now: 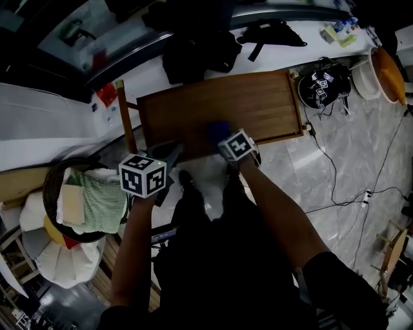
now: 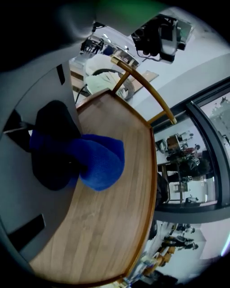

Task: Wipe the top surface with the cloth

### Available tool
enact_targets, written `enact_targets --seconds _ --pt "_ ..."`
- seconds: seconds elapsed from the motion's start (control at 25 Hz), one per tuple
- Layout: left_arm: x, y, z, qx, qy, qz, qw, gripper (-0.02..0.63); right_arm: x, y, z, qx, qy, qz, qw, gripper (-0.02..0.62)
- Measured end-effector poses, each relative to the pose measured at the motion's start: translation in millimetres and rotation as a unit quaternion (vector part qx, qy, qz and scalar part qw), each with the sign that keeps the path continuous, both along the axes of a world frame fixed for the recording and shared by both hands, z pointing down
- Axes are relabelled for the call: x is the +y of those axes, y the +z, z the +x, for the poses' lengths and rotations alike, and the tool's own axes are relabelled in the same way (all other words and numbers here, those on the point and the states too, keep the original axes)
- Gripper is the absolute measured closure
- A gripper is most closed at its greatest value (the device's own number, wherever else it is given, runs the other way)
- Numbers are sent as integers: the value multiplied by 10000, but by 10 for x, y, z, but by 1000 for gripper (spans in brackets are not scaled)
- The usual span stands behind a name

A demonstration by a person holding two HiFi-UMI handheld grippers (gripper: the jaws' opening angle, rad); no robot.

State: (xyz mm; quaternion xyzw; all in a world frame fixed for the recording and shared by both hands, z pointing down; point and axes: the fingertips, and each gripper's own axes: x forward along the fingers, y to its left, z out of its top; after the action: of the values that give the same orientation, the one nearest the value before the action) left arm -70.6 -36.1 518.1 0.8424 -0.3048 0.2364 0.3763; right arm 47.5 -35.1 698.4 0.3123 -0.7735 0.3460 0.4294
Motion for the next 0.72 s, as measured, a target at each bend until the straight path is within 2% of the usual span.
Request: enact_targets --seconds 0.44,0.72 --pt "-45 168 1290 115 462 -119 9988 600 -184 -55 1570 291 572 252 9976 534" --pt "-27 139 1797 167 594 -95 9981 600 -239 -116 2397 633 983 347 9925 532"
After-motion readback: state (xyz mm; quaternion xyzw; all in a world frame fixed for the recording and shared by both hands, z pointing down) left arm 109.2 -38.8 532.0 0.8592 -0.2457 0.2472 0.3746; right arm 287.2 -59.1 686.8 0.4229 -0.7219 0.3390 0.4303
